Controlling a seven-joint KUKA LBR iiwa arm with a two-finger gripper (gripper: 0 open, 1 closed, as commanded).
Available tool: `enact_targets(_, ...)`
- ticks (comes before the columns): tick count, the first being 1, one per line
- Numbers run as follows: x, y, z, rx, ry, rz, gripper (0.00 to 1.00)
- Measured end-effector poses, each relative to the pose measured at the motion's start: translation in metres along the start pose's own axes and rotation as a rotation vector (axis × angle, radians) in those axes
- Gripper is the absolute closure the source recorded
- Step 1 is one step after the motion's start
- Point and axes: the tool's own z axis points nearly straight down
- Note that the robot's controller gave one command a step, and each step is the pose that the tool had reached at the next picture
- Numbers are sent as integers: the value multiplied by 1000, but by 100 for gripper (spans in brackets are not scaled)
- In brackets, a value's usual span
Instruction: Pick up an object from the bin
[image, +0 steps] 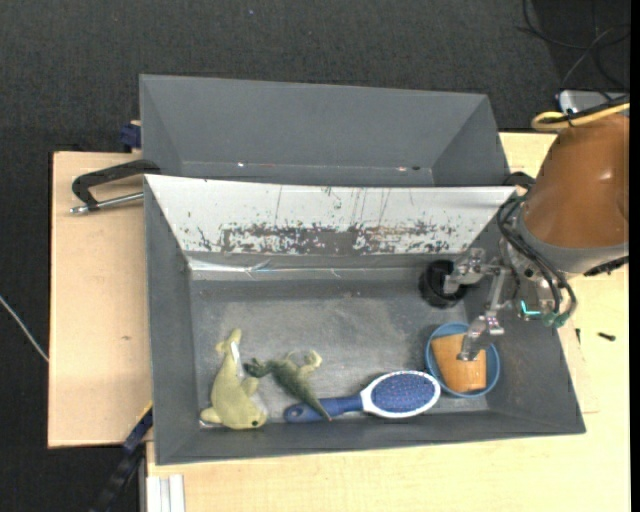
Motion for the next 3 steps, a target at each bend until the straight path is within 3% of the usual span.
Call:
enact_targets(1,-25,-8,116,-5,-12,-14,0)
enact_targets(2,-24,-12,115,2,-11,-14,100)
enact_targets(3,-55,15,-38,5,-19,-363,100)
